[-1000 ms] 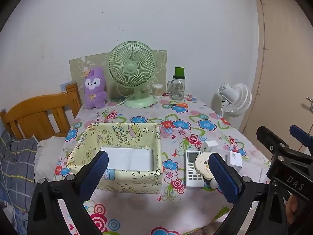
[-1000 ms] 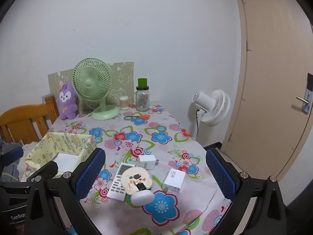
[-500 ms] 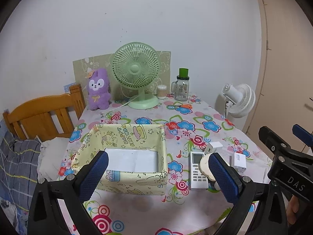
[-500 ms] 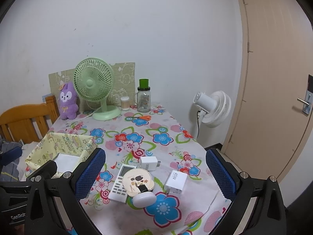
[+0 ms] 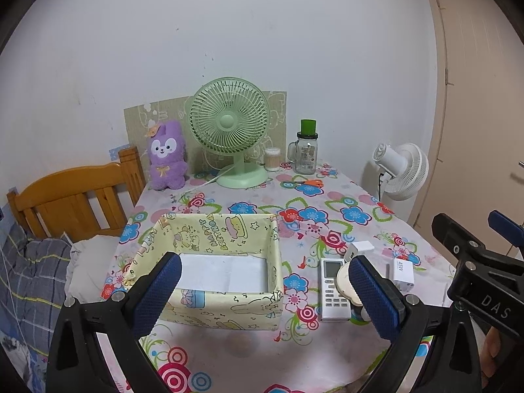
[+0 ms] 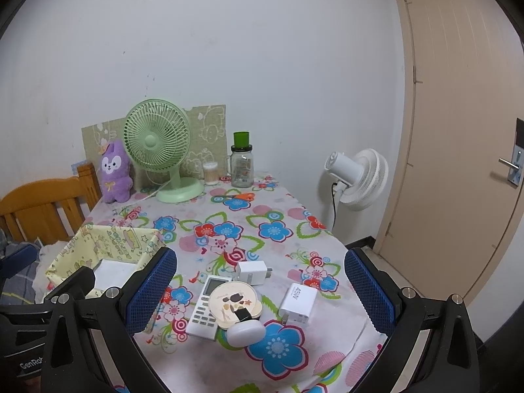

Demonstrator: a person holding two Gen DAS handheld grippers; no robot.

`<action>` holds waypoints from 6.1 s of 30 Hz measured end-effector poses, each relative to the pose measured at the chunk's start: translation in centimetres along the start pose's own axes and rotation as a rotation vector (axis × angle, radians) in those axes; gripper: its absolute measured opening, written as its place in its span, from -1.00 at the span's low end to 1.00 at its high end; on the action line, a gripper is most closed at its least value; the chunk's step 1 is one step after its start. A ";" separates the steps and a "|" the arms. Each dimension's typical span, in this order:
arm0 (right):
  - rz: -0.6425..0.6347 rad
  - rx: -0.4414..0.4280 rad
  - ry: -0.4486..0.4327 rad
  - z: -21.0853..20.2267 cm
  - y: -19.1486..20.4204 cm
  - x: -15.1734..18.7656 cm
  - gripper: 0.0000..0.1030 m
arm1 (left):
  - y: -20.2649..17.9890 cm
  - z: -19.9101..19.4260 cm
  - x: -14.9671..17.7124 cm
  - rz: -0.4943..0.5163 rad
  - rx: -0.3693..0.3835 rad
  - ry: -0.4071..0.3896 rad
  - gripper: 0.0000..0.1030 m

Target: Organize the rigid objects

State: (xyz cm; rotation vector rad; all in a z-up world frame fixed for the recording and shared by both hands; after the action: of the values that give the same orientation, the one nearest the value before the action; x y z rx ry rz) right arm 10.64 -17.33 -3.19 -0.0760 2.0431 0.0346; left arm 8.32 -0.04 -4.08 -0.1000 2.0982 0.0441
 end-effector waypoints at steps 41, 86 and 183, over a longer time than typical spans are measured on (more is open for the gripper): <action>-0.015 0.003 0.029 0.9 0.1 0.4 0.99 | -0.1 0.9 0.4 -0.006 0.010 0.022 0.99; -0.018 0.012 0.195 9.6 -5.7 5.3 0.84 | -9.6 9.8 5.7 0.027 0.109 0.235 0.97; 0.127 -0.017 0.373 14.2 -4.9 8.2 -0.03 | -12.7 13.5 5.4 0.121 0.206 0.284 0.65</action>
State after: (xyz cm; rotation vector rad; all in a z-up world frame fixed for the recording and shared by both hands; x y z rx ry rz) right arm 19.82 -21.74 -16.92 0.0402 2.4184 0.1250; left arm 18.35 -11.95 -15.45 0.1529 2.3773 -0.1198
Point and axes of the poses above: each gripper's, at about its wrist camera, not at the fingertips, and z roughly the way its jaws point, y to its left, x to its underside, the point moved 10 cm from there along z, roughly the way its jaws point, and after that the axes turned 1 degree about -z, right-handed, at the moved point
